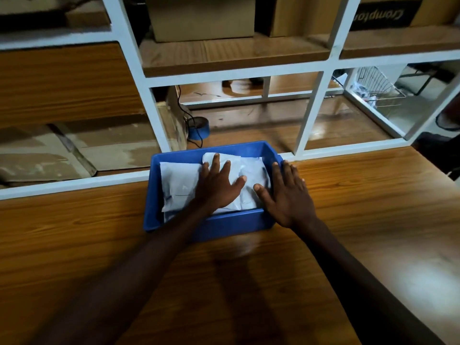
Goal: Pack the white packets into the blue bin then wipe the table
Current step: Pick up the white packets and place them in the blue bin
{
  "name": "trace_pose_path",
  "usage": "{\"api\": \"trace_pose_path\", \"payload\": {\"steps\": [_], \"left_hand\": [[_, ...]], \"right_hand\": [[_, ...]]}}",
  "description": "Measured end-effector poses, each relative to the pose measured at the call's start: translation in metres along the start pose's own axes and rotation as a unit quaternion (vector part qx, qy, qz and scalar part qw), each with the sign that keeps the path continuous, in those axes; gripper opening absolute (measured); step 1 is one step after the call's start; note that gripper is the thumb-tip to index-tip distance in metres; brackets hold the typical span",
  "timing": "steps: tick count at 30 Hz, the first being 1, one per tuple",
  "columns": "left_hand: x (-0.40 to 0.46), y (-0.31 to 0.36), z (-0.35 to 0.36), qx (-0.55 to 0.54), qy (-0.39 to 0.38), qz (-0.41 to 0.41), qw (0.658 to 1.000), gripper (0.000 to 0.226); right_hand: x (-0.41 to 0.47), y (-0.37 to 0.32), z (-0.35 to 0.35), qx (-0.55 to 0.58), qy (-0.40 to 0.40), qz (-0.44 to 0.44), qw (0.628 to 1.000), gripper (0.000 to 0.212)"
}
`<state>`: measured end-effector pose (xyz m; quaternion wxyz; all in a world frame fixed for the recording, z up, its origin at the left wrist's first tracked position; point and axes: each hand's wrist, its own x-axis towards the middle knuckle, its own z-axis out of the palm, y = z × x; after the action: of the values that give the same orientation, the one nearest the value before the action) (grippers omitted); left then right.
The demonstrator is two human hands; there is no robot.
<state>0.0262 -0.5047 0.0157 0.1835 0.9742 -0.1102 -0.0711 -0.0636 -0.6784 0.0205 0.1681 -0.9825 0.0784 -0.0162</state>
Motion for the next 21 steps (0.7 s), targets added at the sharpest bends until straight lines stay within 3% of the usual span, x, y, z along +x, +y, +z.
{"api": "trace_pose_path", "payload": {"steps": [4,9,12,16,18,21], "left_hand": [[0.004,0.002,0.005,0.010,-0.081,-0.017,0.997,0.088],[0.002,0.004,0.004,0.038,-0.098,-0.023,0.994,0.084],[-0.007,0.003,-0.009,0.052,-0.028,0.017,0.998,0.077],[-0.032,-0.037,-0.044,0.043,0.138,0.053,0.988,0.067],[-0.039,-0.078,-0.062,0.004,0.177,0.009,0.984,0.068],[-0.047,-0.130,-0.075,-0.055,0.161,-0.134,0.976,0.076]], "right_hand": [[0.000,0.001,0.002,0.007,0.013,-0.005,1.000,0.096],[0.000,0.001,0.002,0.025,0.003,-0.005,1.000,0.098],[0.002,0.003,-0.005,0.058,-0.017,-0.009,0.998,0.090],[0.014,0.011,-0.015,0.131,0.016,-0.002,0.991,0.085],[0.024,0.015,-0.018,0.151,0.033,0.020,0.988,0.080],[0.039,0.019,-0.014,0.156,0.059,0.051,0.985,0.059]]}}
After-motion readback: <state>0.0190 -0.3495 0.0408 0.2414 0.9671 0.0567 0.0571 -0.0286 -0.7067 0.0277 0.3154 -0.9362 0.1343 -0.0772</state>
